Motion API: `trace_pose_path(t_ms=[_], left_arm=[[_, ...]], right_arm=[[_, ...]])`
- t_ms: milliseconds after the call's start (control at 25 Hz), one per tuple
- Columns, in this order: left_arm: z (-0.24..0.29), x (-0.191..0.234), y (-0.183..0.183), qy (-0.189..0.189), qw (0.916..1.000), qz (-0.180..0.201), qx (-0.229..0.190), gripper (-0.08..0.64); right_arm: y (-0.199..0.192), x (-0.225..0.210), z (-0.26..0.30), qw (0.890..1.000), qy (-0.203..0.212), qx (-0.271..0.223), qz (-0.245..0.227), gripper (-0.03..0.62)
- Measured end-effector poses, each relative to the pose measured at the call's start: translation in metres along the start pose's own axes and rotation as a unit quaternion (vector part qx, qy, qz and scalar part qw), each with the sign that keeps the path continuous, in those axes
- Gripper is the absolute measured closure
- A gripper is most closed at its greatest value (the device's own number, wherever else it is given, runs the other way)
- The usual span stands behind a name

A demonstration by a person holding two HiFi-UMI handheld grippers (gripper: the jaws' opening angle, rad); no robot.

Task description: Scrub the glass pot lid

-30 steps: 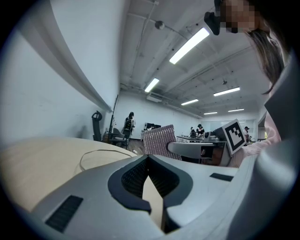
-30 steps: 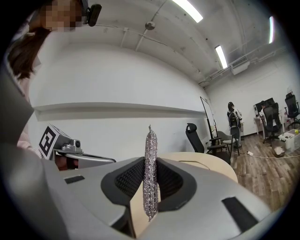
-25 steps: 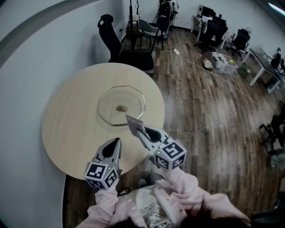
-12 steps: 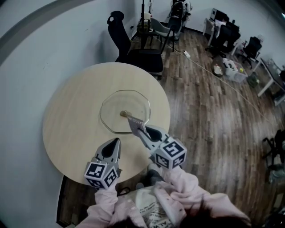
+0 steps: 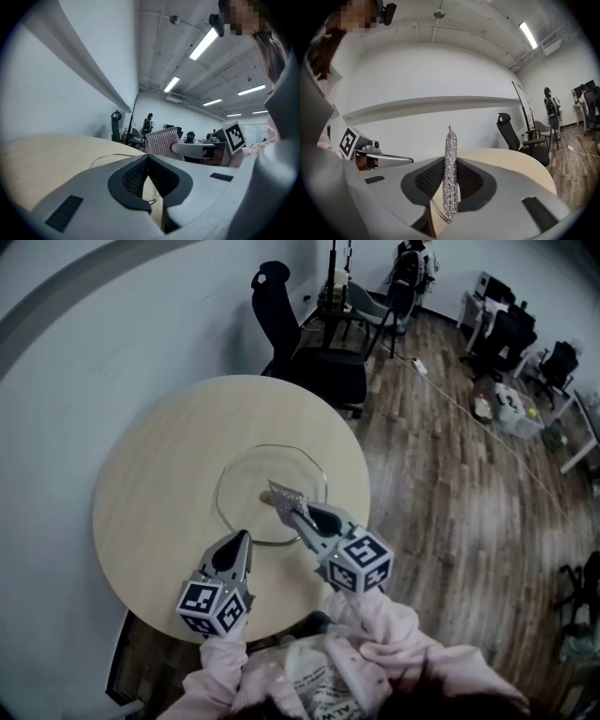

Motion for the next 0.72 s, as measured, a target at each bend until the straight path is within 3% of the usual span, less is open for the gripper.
trace_pose_path(t_ms=[320,720], left_arm=[[0.021,0.018,0.005,0.035,0.9986,-0.04,0.005,0.563],[0.022,0.039,-0.005,0.075,0.9906,-0.114,-0.001,0.562]], right_arm=[[0.013,-0.03,0.03,0.999,0.043,0.015,-0.019,0.52],[0.024,-0.049,0.055,0.993,0.089,0.047,-0.056,0.52]])
Point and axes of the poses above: the fingertips, and each gripper's own axes: z forward along the fingers, x to its left, y out of its top, the point moved 7 cm from there along -z, backward along the fingers, and after that the axes turned 11 degrees about x, right-handed, at the moved point
